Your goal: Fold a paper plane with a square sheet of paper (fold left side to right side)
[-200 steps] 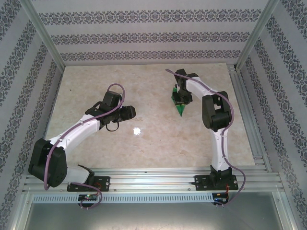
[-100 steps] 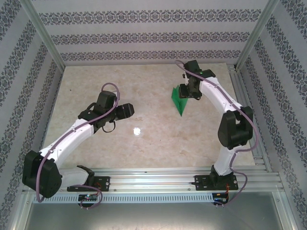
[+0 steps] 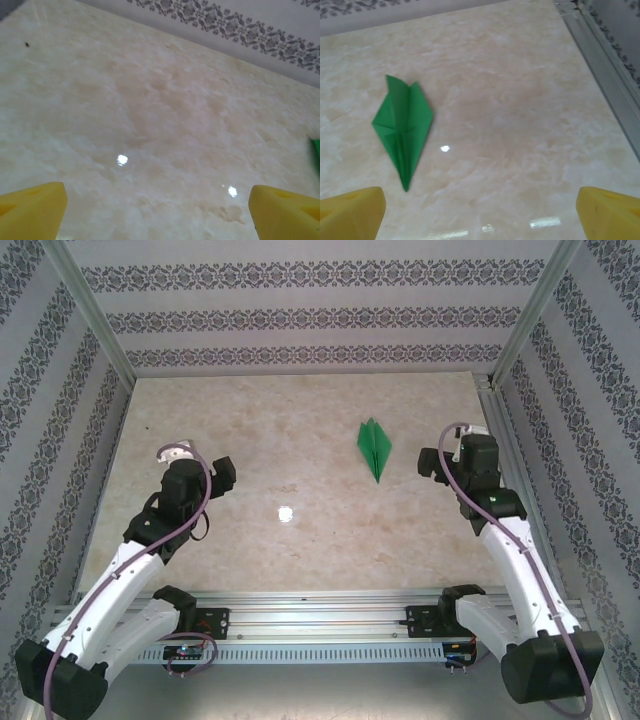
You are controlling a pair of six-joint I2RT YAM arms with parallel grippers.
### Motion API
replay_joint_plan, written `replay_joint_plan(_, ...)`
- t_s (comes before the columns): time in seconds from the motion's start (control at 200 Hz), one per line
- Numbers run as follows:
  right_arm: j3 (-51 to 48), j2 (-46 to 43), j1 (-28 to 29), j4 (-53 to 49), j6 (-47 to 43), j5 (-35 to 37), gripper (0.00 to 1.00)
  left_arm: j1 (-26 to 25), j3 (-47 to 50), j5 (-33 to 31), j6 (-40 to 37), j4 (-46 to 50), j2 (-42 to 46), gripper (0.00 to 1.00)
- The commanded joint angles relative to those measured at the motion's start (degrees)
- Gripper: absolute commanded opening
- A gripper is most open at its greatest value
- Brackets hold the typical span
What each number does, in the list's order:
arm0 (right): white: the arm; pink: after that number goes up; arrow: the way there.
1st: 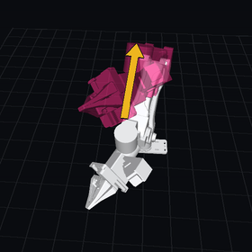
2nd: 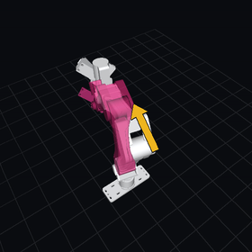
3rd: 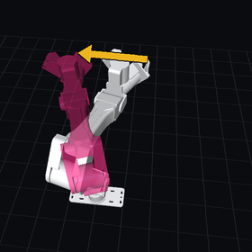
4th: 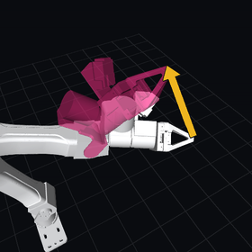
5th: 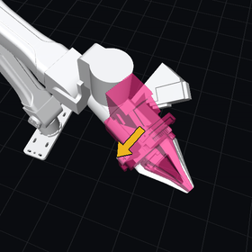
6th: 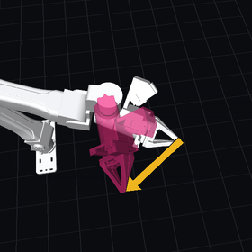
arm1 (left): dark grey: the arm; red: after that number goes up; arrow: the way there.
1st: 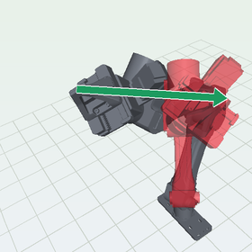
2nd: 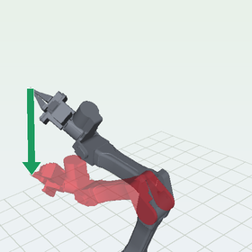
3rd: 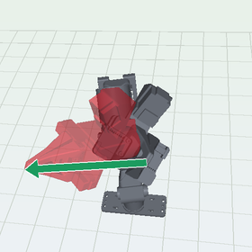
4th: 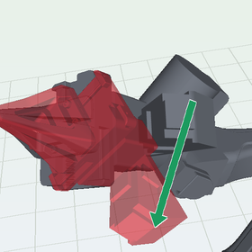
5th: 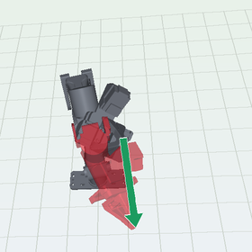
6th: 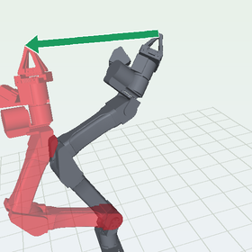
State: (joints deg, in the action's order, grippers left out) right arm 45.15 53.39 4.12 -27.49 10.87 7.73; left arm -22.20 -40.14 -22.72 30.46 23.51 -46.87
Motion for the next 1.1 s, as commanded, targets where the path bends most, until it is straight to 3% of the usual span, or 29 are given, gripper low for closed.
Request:
replay_joint_plan(0.0, -9.4, -2.4, -3.1, 17.5, -0.3, 2.5, 0.98, 0.8, 5.0, -15.1, -10.8, -10.2, 1.5, 0.94)
replay_joint_plan(0.145, -21.2, -0.4, -5.4, 36.9, -2.9, 4.5, 0.98, 2.7, 14.6, -19.4, -19.2, -26.5, 0.9, 0.97)
replay_joint_plan(0.3, -24.5, 9.8, -6.8, 51.8, -5.4, 3.6, 0.98, 7.0, 20.3, -12.5, -22.7, -36.4, -2.8, 0.98)
replay_joint_plan(0.405, -27.6, 18.3, -6.8, 68.1, -6.7, 2.8, 0.98, 9.6, 23.0, -8.4, -24.9, -43.4, -6.2, 1.00)
replay_joint_plan(0.555, -26.7, 25.2, -6.7, 77.4, -7.6, 0.3, 0.98, 12.1, 25.0, -2.0, -27.8, -53.9, -11.7, 1.00)
replay_joint_plan(0.694, -28.3, 36.2, -6.1, 93.3, -8.4, -2.1, 0.98, 13.2, 24.1, 3.1, -30.5, -60.5, -19.7, 1.00)
replay_joint_plan(0.799, -25.9, 33.6, -6.3, 82.9, -8.0, -1.9, 0.98, 13.5, 23.3, 6.7, -32.1, -66.1, -25.8, 1.00)
replay_joint_plan(1.054, -26.1, 34.6, -6.1, 86.1, -8.3, -1.9, 0.98, 14.0, 22.1, 14.7, -36.2, -84.7, -43.8, 1.00)
replay_joint_plan(1.094, -26.1, 34.6, -6.1, 86.0, -8.4, -1.9, 0.98, 14.2, 20.9, 15.0, -35.5, -79.1, -42.5, 1.00)
